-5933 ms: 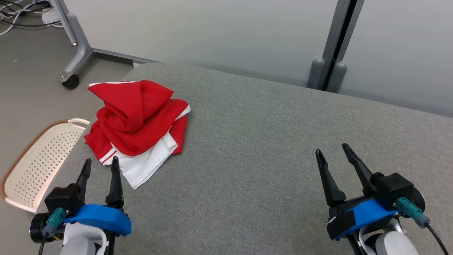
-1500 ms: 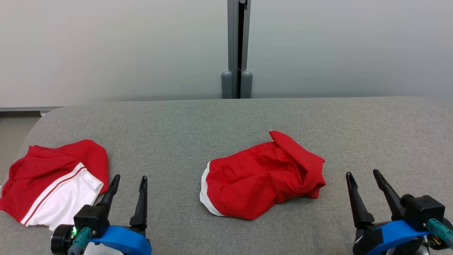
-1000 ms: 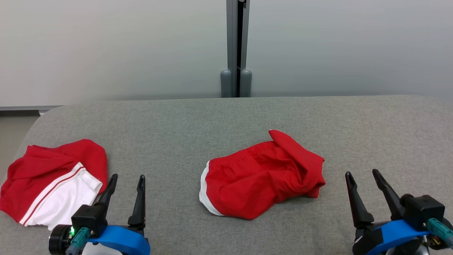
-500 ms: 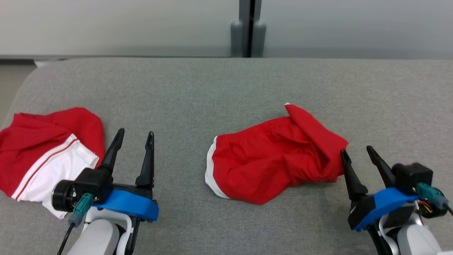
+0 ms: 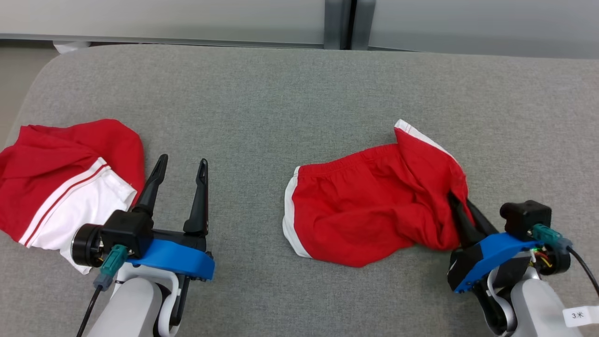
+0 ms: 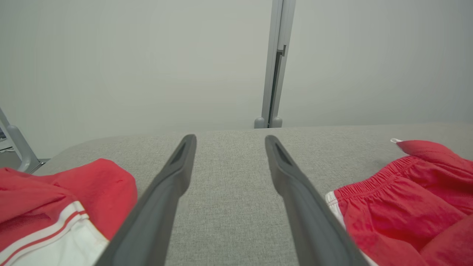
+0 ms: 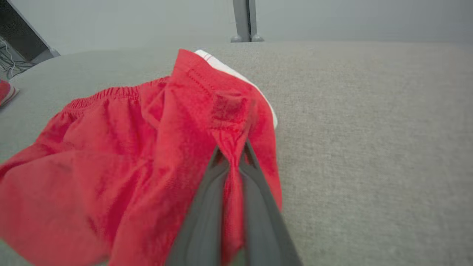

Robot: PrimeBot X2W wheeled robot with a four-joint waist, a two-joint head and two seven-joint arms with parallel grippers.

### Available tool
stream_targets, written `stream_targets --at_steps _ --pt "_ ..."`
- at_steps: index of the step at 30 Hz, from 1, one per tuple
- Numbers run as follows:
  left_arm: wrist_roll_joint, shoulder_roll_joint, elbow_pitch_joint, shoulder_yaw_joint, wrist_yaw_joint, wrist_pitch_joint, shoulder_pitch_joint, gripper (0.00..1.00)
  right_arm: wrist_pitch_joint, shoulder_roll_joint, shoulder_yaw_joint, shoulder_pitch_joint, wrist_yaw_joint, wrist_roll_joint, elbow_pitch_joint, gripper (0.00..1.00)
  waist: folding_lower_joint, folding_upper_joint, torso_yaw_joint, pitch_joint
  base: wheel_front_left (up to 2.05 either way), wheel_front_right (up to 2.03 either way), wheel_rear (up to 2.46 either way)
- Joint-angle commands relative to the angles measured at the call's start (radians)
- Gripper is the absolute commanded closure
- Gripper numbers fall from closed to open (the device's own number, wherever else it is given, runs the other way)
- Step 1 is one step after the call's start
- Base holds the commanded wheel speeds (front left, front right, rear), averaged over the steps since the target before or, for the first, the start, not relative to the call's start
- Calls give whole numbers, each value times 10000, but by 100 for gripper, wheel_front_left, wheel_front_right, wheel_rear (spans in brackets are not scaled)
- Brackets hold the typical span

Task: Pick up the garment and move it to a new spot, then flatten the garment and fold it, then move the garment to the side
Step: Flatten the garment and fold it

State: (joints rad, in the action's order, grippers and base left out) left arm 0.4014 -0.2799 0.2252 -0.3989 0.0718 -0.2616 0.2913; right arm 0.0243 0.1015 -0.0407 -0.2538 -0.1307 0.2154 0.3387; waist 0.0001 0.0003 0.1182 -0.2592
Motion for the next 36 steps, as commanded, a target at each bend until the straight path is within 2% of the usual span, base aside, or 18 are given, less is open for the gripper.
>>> stream_targets --at_steps 1,5,9,13,16,18,19,20,24,31,36 --pt "-95 21 -27 82 -34 -43 143 0 -260 92 -24 -185 -1 21 -155 100 -1 -3 -57 31 0 0 0" --pt "-181 60 -11 244 -80 -44 -25 0 -1119 78 276 -168 -1 109 -694 100 -1 -3 -262 173 0 0 0" --pt "-255 98 2 381 -116 -45 -227 0 -1556 -187 1113 500 -1 420 -988 100 -1 -3 -476 344 0 0 0" --pt "-270 135 27 489 -164 -45 -360 0 -1832 -453 2046 1244 -1 1245 -777 100 -1 -3 -701 430 0 0 0" --pt "-308 169 64 518 -171 -45 -425 0 -2148 -519 2178 1832 -1 2243 -163 100 -1 -3 -809 478 0 0 0" --pt "-316 171 90 551 -187 -46 -462 0 -2407 -516 1995 2077 -1 2910 295 64 -1 -3 -868 513 0 0 0" --pt "-321 178 96 567 -193 -46 -478 0 -2519 -505 1893 2176 -1 3240 507 13 -1 -3 -892 527 0 0 0" --pt "-319 178 92 596 -191 -46 -506 0 -2607 -503 1773 2235 -1 3556 689 0 -1 -3 -924 537 0 0 0" --pt "-326 180 58 710 -109 -46 -653 0 -2853 -500 1517 2309 -1 3428 699 0 -1 -3 -1045 575 0 0 0" --pt "-337 146 13 824 -54 -46 -805 0 -2900 -511 1942 2173 -1 838 -1316 0 -1 -3 -1132 658 0 0 0" --pt "-401 103 47 827 -59 -45 -857 0 -2190 -395 1605 1864 -1 -300 -2516 0 -1 -3 -1063 763 0 0 0"
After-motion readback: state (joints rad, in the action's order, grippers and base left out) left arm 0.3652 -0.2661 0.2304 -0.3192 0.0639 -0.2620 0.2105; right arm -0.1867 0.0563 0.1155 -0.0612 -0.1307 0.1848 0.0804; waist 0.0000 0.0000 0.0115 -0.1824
